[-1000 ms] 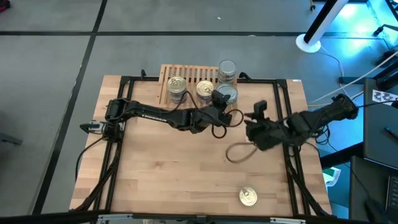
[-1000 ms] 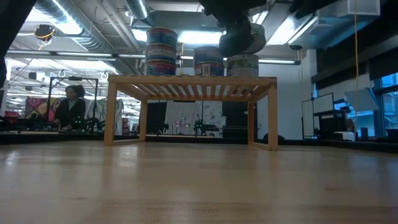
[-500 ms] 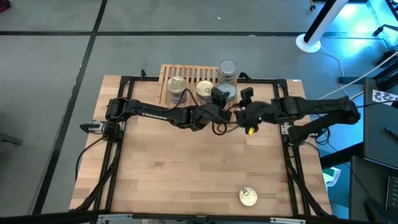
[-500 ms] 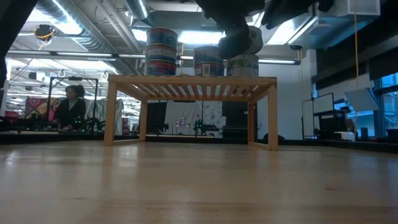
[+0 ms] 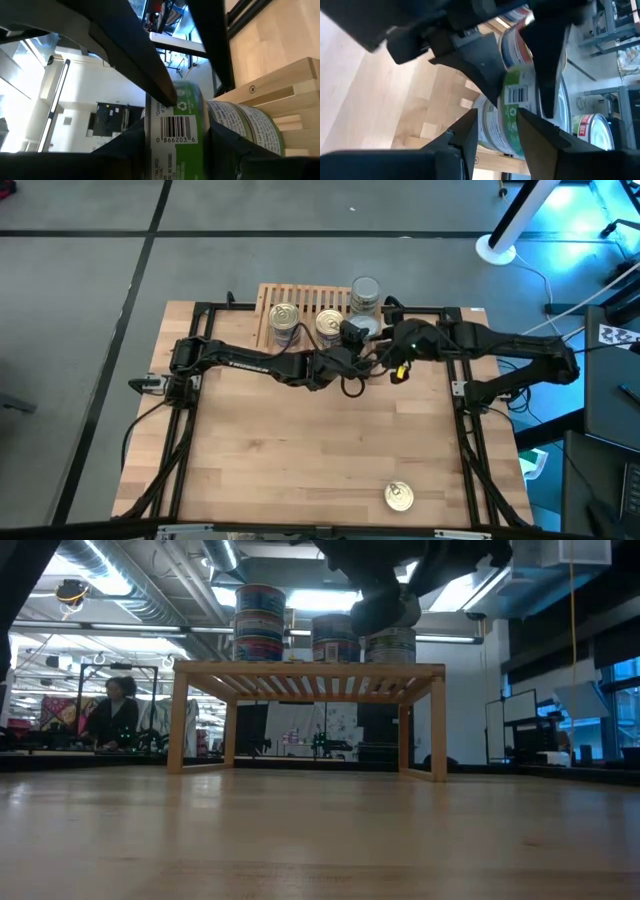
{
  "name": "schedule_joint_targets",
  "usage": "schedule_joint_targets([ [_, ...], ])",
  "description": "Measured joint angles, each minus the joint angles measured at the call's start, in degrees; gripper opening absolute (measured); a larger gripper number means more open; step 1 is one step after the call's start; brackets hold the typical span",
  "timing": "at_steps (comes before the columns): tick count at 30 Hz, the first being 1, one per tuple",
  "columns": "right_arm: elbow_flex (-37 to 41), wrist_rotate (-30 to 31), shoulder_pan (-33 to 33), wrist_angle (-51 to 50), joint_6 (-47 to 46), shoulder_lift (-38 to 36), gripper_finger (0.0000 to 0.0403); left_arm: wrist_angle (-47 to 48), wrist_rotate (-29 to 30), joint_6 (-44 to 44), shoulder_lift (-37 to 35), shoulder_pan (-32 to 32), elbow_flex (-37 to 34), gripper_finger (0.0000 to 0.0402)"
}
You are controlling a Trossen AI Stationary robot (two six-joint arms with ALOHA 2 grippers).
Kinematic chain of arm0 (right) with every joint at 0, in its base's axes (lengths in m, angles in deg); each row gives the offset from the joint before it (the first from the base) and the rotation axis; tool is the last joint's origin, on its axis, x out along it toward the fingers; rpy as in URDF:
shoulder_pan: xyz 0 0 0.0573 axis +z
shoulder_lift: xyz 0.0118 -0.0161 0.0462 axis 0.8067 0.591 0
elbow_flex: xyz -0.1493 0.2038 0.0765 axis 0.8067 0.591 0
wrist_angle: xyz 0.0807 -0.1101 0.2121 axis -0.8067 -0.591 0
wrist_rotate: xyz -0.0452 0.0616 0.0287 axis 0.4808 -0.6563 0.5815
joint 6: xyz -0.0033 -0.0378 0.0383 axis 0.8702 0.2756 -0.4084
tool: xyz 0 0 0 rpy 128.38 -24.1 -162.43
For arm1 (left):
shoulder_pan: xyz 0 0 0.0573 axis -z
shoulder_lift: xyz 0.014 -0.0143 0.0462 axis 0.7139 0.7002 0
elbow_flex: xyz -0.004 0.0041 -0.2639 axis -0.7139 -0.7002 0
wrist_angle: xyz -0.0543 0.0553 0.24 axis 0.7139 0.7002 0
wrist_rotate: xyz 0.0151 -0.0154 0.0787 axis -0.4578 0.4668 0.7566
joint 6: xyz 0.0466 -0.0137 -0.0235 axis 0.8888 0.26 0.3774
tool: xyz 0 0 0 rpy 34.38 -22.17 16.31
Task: Stack canned seafood by type on shelf
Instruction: Stack the green tuna can on top of the green tuna can on the shelf
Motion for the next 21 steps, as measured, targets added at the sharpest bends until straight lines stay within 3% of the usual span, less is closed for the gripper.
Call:
schedule_joint_targets([
  [21, 0.0, -2.79, -2.38, 0.03, -0.17, 0.02, 0.0136, 0.09, -0.02, 0.0, 0.02, 0.02, 0.0, 0.0153],
])
